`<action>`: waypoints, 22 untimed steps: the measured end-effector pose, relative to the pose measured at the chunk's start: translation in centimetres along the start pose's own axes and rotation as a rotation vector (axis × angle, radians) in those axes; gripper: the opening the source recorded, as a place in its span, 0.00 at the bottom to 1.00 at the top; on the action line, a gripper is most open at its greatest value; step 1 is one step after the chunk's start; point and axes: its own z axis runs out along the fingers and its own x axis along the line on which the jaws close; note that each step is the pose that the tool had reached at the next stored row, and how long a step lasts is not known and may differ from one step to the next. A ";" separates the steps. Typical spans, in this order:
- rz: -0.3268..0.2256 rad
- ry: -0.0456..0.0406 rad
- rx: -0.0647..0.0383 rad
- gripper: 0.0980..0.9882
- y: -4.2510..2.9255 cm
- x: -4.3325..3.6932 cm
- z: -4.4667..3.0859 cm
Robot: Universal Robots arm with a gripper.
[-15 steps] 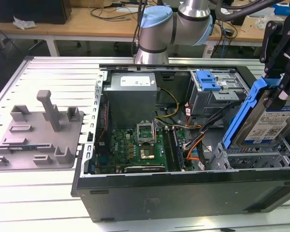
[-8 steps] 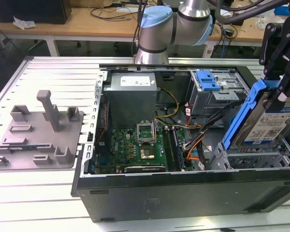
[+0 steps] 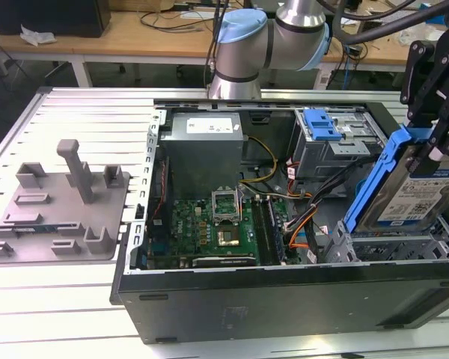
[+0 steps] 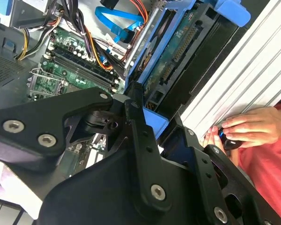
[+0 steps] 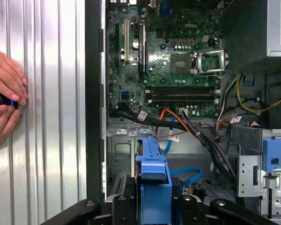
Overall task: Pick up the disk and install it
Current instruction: 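Insert the disk into the insertion slot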
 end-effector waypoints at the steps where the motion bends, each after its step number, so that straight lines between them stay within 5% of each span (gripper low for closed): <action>1: 0.000 -0.0006 0.000 0.30 -0.01 0.00 0.09; 22: 0.000 -0.0044 0.006 0.30 -0.07 0.46 2.18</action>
